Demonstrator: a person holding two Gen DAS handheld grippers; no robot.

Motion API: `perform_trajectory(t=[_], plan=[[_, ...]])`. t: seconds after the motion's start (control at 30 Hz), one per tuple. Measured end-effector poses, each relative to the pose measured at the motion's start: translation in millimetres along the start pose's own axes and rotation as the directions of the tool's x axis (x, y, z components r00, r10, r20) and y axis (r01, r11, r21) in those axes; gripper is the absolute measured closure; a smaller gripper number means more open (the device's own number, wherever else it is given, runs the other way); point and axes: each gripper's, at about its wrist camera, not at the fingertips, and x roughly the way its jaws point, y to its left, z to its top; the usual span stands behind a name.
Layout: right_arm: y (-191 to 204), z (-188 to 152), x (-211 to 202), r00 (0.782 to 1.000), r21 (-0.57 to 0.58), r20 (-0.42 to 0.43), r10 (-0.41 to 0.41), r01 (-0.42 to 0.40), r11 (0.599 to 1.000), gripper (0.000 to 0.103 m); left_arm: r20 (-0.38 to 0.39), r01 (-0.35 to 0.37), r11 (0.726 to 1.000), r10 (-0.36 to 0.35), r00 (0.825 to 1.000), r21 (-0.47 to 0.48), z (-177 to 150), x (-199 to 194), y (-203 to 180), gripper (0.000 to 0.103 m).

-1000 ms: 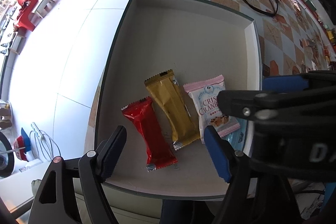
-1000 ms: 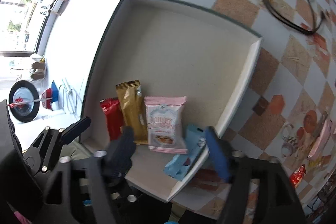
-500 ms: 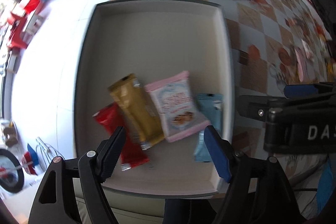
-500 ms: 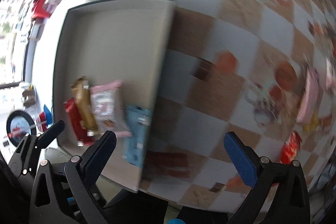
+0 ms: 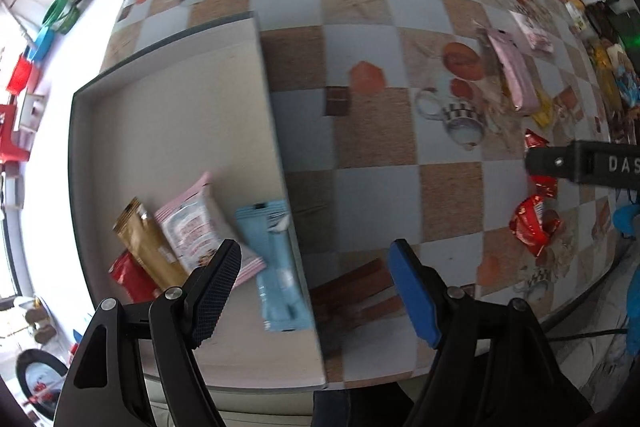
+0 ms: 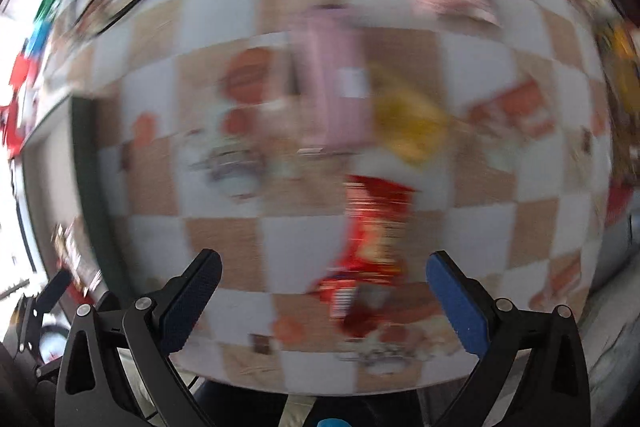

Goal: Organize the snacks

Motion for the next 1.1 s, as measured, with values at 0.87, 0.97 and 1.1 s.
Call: perform_trajectory(t=[0.87, 0.97, 1.1], plan=[[-135.6, 33.3, 50.5, 0.995, 0.163, -0.104, 0.001, 0.016, 0.986, 0.0, 0.002, 0.001, 0.994, -0.001, 1.0, 0.107, 129.2, 39.6, -140.4, 0.024], [-150.6, 31.9, 51.1, 0.995, 0.173, -0.097, -0.001, 0.018, 0.985, 0.0, 0.007, 0.012, 0.994, -0.012, 1.0, 0.11, 151.8, 46.5, -157.8, 0.024], [-155.2, 28.0, 52.7, 0.995, 0.147, -0.095, -0.009, 0.023, 0.989, 0.0, -0.01, 0.005, 0.992, -0.003, 1.0, 0.122, 175.2, 61.7, -175.7, 0.024]])
